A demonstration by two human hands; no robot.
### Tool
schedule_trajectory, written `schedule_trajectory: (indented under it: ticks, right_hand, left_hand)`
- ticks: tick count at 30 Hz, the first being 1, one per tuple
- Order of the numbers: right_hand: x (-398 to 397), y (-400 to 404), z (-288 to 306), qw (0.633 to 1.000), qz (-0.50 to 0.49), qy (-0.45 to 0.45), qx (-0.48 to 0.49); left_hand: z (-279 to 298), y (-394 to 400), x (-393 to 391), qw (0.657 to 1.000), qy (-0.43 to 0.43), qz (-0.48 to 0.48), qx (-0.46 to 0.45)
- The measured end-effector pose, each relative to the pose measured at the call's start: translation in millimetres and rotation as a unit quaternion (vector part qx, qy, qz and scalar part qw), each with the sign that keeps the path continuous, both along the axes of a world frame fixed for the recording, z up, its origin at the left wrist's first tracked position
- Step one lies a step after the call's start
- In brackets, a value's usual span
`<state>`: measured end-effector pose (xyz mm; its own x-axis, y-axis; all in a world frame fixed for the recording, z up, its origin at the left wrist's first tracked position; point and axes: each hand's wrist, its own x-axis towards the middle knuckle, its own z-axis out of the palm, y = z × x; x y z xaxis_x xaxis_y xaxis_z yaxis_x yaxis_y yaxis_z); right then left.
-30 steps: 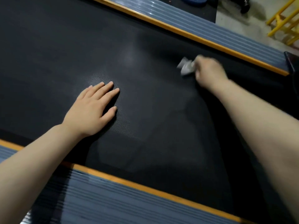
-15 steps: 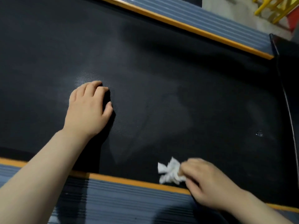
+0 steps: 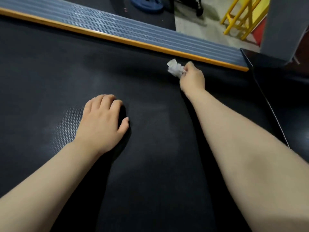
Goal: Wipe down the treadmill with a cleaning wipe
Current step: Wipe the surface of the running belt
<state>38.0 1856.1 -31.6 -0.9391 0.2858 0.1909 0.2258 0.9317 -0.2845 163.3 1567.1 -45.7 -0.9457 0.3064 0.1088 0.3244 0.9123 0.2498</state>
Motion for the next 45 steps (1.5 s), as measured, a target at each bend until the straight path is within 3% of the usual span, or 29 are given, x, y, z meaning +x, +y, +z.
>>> schedule_trajectory:
  ticks: [3, 8, 11, 13, 16, 18, 21, 24, 27, 33, 39, 43, 45]
  right_hand:
    - [31.1, -17.3, -11.9, 0.999, 0.014, 0.037, -0.027]
    - [232.1, -20.0, -6.1, 0.981, 0.185, 0.057, 0.006]
    - [316.1, -6.7, 1.1, 0.949, 0.304, 0.002, 0.08]
    - [323.7, 0.5, 1.6, 0.932, 0.331, -0.075, 0.131]
    - [286.1, 9.2, -0.8, 0.911, 0.391, -0.029, 0.128]
    - [216.2, 11.2, 1.0, 0.941, 0.332, -0.013, 0.065]
    - [63.2, 20.9, 6.5, 0.989, 0.127, -0.017, 0.079]
    - [-49.2, 28.1, 10.3, 0.995, 0.044, -0.051, 0.07]
    - [-71.8, 28.1, 0.3, 0.999, 0.027, -0.017, 0.044]
    - [25.3, 38.8, -1.6, 1.0, -0.005, -0.025, 0.005]
    - [211.9, 19.1, 0.9, 0.982, -0.176, -0.039, -0.061]
    - [341.2, 1.1, 15.4, 0.927, -0.341, -0.106, -0.111]
    - [361.6, -8.4, 32.7, 0.891, -0.403, -0.166, -0.124]
  left_hand:
    - [0.7, 13.8, -21.6, 0.999, -0.028, -0.044, -0.004]
    - [-4.8, 36.6, -45.2, 0.995, -0.055, -0.085, -0.017]
    - [-5.0, 49.8, -66.7, 0.994, -0.062, -0.092, -0.024]
    - [-5.4, 56.4, -82.3, 0.994, -0.052, -0.09, -0.029]
    - [-4.2, 72.8, -100.2, 0.994, -0.052, -0.096, -0.03]
    - [-5.8, 82.5, -110.0, 0.993, -0.053, -0.098, -0.026]
    - [-11.1, 90.0, -118.9, 0.994, -0.04, -0.096, -0.026]
    - [-16.3, 89.6, -119.7, 0.996, -0.023, -0.087, -0.023]
    - [-16.9, 88.1, -119.2, 0.996, -0.02, -0.083, -0.026]
    - [-13.2, 89.1, -118.4, 0.995, -0.036, -0.08, -0.046]
    - [-8.8, 90.6, -117.2, 0.994, -0.055, -0.078, -0.051]
    - [-6.6, 92.0, -117.4, 0.994, -0.063, -0.079, -0.044]
    - [-7.1, 92.1, -116.2, 0.993, -0.063, -0.093, -0.039]
